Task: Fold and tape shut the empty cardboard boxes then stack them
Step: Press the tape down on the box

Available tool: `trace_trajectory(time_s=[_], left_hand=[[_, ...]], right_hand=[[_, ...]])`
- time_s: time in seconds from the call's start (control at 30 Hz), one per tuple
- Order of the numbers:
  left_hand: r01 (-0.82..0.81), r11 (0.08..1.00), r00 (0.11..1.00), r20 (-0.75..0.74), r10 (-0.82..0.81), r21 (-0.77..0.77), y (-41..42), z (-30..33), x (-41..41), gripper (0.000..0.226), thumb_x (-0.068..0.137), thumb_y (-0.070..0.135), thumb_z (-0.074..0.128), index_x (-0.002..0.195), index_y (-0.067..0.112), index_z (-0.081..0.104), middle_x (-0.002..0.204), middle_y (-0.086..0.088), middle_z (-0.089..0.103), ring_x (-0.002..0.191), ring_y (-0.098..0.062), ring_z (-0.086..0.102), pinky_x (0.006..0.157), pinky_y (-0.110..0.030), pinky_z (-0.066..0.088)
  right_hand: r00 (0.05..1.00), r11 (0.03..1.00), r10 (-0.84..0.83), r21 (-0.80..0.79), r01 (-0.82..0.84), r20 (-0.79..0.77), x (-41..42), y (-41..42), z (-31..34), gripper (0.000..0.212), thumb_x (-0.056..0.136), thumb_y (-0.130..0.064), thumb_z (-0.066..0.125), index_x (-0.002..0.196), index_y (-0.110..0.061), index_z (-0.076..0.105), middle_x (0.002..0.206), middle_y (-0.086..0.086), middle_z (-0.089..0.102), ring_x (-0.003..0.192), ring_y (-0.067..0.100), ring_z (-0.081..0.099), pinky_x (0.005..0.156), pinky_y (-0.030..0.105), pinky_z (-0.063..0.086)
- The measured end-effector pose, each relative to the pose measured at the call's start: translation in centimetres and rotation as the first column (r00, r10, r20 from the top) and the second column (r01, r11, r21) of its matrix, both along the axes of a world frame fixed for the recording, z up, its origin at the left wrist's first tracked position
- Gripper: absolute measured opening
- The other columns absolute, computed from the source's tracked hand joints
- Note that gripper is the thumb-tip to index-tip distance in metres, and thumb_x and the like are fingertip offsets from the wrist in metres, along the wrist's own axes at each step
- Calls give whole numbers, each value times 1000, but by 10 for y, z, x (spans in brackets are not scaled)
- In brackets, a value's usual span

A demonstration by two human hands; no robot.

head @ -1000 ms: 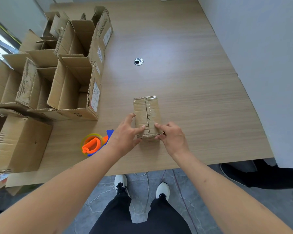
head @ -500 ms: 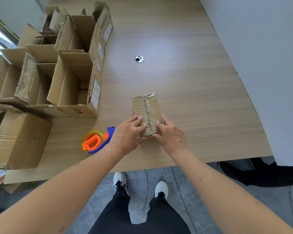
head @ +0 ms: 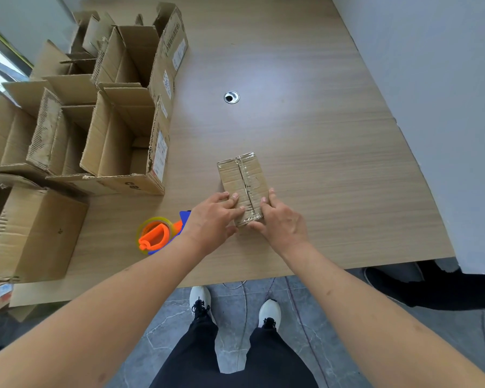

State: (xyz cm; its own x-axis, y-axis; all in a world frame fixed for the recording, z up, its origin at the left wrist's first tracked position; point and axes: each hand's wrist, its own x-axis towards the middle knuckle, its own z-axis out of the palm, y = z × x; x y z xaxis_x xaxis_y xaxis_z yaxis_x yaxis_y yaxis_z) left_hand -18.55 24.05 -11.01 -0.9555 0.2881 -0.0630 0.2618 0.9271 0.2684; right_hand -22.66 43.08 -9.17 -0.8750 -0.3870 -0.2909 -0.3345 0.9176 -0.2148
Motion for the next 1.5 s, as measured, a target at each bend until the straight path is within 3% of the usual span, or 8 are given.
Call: trace_trajectory(time_s=[0.13, 0.27, 0.37, 0.57, 0.67, 1.0, 1.23, 1.5], left_hand=[[-3, 1000, 997, 83, 2, 7, -4, 4, -2, 70, 61, 26, 98, 126, 21, 73, 138, -8, 65, 126, -35, 60, 100, -43, 55], [19, 998, 992, 127, -28, 68, -16, 8, -7, 69, 78, -3, 74, 141, 21, 61, 150, 0, 55, 138, -30, 48, 104, -45, 51], [20, 995, 988, 148, -34, 93, -19, 9, -10, 71, 78, -11, 63, 143, 18, 60, 150, 1, 54, 139, -29, 47, 104, -44, 51], [52, 993, 991, 119, -65, 108, -20, 1, -6, 68, 84, -7, 58, 149, 13, 51, 159, -2, 43, 148, -24, 38, 119, -38, 37], [13, 994, 997, 70, -21, 112, -26, -2, -2, 71, 82, -7, 61, 150, 6, 48, 160, -9, 41, 144, -28, 43, 115, -40, 43], [-113, 989, 980, 154, 126, -92, -46, -1, -6, 73, 94, 13, 56, 160, 7, 26, 167, -16, 21, 154, -32, 22, 126, -41, 19], [-84, 990, 983, 152, 101, -115, -53, 21, -25, 68, 96, 25, 53, 159, 11, 29, 164, -16, 26, 150, -34, 28, 125, -43, 19], [-40, 992, 992, 111, 53, -120, -57, 75, -55, 62, 100, 32, 48, 158, 14, 32, 163, -15, 28, 147, -35, 31, 122, -48, 21]], right_hand=[[1000, 1000, 7, 22, -7, 8, 0, -2, 7, 81, 92, -58, 64, 153, -12, 39, 168, 12, 22, 131, 29, 56, 99, 39, 51], [993, 995, -95, -36, 98, 69, 10, -13, 5, 130, 71, -73, 76, 161, -13, 4, 168, 15, 18, 142, 30, 45, 103, 40, 48], [981, 983, -179, -20, 181, 71, 9, -26, 1, 142, 66, -73, 78, 160, -9, -7, 166, 18, 18, 144, 33, 41, 104, 42, 46], [970, 967, -242, 77, 241, 9, 11, -49, -12, 137, 68, -74, 66, 158, 2, -5, 159, 31, 18, 134, 39, 43, 109, 44, 39], [963, 959, -270, 92, 268, 5, 8, -55, -16, 131, 75, -76, 60, 156, 5, -3, 157, 31, 20, 135, 39, 39, 110, 44, 36], [922, 917, -387, 100, 386, -13, -1, -72, -25, 125, 76, -77, 60, 155, 1, 2, 142, 24, 34, 126, 37, 41, 109, 43, 34], [910, 911, -412, 45, 411, 34, -14, -67, 10, 111, 69, -75, 69, 156, -39, 11, 132, 18, 42, 113, 37, 53, 98, 43, 44], [879, 880, -474, -8, 474, -49, -19, -54, 77, 102, 72, -73, 66, 156, -49, 13, 139, 14, 38, 115, 37, 53, 96, 44, 47]])
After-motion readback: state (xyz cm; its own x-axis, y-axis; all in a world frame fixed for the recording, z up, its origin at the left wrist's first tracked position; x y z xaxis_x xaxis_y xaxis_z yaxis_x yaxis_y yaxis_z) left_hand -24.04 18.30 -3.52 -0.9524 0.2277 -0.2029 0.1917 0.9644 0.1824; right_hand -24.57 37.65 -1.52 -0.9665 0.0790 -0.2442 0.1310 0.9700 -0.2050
